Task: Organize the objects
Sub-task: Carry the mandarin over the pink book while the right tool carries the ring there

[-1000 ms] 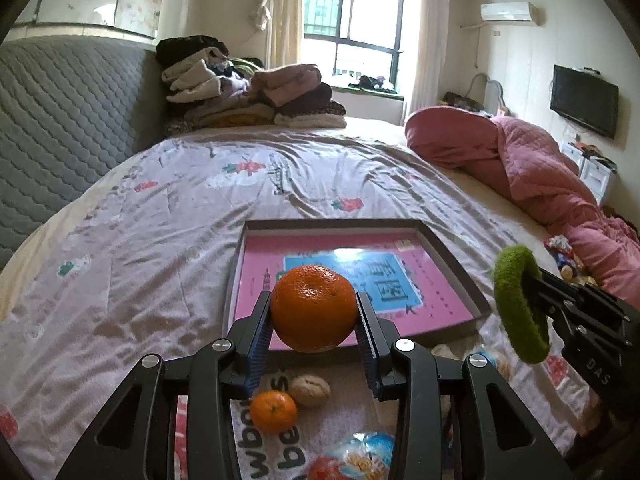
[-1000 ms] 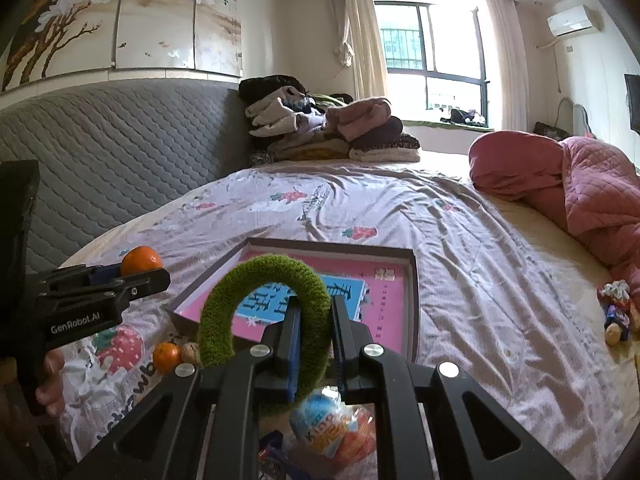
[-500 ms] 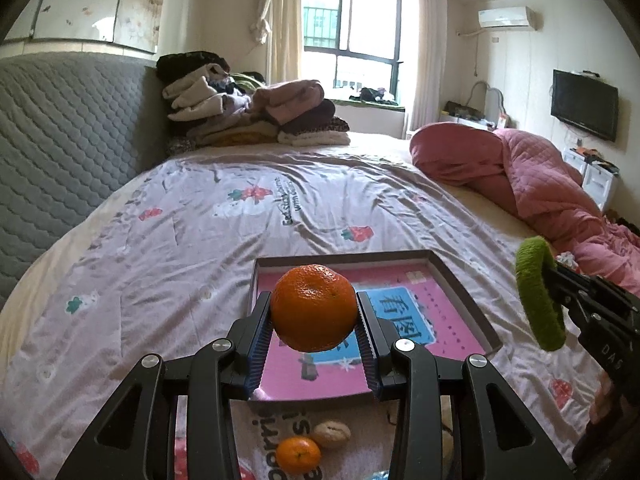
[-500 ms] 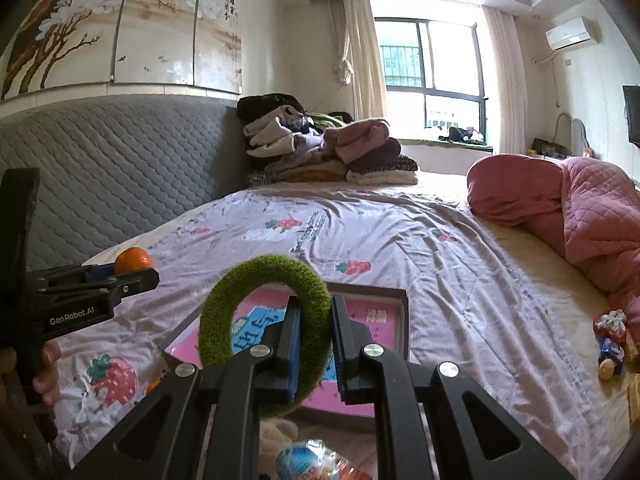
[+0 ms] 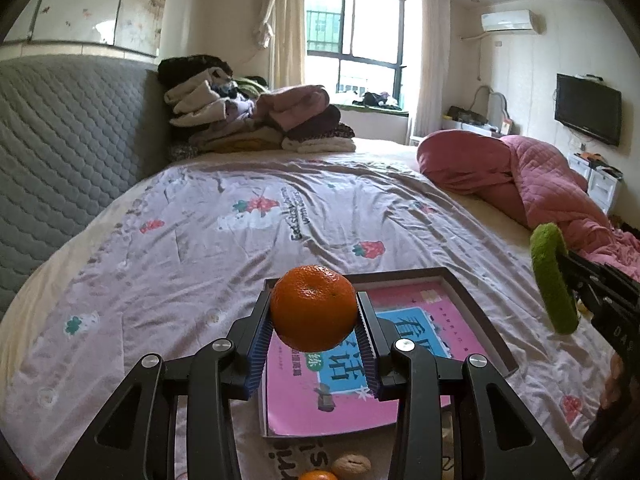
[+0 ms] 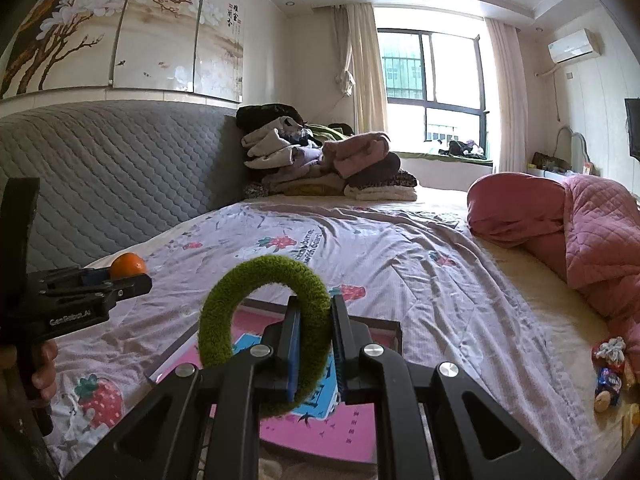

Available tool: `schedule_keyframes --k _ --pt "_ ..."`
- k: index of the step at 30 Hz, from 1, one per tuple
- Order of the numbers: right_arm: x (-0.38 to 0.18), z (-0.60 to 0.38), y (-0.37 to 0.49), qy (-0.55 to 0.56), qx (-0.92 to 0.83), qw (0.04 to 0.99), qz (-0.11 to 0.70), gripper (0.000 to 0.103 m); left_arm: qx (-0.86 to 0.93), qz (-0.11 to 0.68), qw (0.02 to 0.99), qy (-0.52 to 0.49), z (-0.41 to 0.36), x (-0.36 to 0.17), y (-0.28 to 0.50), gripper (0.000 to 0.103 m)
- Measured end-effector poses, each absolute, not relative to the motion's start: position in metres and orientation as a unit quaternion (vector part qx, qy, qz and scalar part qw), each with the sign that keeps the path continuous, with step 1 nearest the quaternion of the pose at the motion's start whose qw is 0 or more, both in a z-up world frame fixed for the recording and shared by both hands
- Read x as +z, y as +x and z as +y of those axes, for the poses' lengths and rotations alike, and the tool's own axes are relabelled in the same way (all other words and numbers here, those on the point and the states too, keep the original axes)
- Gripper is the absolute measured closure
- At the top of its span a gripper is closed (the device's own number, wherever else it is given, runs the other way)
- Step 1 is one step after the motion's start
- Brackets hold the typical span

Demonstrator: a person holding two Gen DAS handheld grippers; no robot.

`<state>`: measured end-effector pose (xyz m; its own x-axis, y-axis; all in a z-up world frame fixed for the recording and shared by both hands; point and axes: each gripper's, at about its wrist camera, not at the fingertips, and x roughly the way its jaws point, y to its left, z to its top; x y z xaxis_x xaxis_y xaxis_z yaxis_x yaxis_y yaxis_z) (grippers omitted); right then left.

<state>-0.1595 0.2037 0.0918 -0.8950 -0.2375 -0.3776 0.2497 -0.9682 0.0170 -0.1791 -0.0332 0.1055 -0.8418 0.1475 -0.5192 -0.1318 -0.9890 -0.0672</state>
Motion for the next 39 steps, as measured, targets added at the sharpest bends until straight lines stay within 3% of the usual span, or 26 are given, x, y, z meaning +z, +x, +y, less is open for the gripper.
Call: schedule_keyframes --k 39 --pt "0.039 0.215 -0.204 0.274 -0.956 0.105 0.020 0.089 0.917 0.002 0.095 -0.388 -0.022 0.015 -0.242 0.063"
